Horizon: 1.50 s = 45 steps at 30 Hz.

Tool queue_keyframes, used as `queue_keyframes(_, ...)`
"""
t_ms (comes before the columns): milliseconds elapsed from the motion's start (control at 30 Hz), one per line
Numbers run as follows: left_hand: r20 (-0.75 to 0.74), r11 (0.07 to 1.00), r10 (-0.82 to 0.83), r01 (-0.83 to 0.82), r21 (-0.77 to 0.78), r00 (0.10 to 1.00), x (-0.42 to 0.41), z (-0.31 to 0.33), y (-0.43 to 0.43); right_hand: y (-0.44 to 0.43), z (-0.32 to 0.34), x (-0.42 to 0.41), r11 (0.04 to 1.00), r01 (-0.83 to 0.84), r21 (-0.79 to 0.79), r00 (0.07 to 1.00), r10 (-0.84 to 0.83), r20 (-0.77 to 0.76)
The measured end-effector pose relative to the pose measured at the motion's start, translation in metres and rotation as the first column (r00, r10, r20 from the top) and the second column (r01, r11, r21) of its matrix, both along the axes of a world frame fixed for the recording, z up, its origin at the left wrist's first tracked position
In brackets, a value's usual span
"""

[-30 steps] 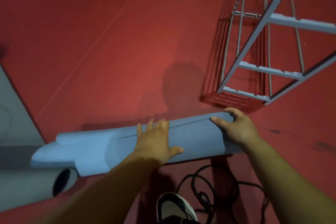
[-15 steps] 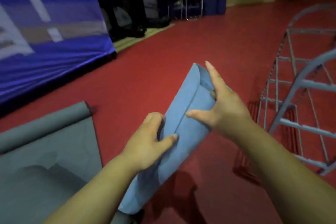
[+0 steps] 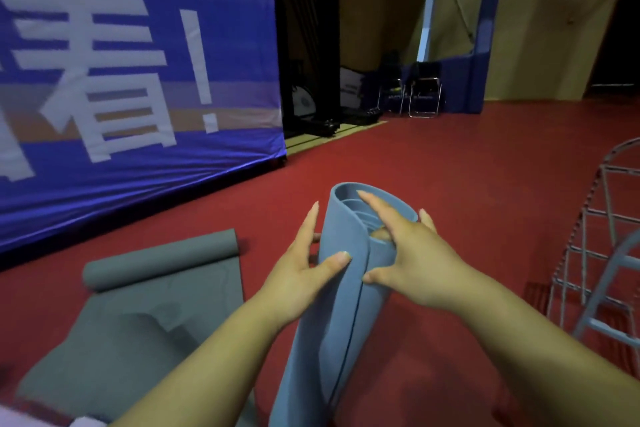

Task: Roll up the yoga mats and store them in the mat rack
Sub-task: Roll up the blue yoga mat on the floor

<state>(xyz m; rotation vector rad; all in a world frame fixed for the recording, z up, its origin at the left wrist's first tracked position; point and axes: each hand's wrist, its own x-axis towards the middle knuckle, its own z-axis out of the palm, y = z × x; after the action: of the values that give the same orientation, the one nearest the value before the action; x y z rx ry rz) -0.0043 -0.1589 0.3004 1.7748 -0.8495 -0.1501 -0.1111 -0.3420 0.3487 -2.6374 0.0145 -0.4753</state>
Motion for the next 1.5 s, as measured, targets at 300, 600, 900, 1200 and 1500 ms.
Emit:
queue_keyframes(300, 0.036, 1.000, -0.008, 0.007, 0.014, 0.999, -0.023, 0.004, 0.021, -0.003, 0.005, -0.010, 0.982, -0.185, 0.026, 0.983, 0.184, 0.017)
queue_keyframes(600, 0.246, 0.982, -0.053, 0.006, 0.186, 0.968, -0.027, 0.015, 0.013, 0.002, -0.026, -0.017, 0.806, -0.043, 0.591, 0.863, -0.268, 0.428)
queue_keyframes(900, 0.342, 0.997, 0.023, -0.045, 0.056, 0.940, -0.008, 0.029, 0.002, -0.001, -0.037, -0.003, 0.677, -0.071, 0.733, 0.857, -0.335, 0.392)
queue_keyframes(1200, 0.024, 0.939, 0.141, -0.127, -0.319, 0.990, -0.024, 0.025, -0.035, 0.015, -0.046, -0.004, 0.598, -0.143, 0.788, 0.864, -0.313, 0.394)
queue_keyframes(1500, 0.009, 0.880, 0.233, -0.207, -0.427, 0.972, -0.043, -0.005, -0.053, 0.006, -0.061, 0.005, 0.571, -0.176, 0.802, 0.866, -0.298, 0.402)
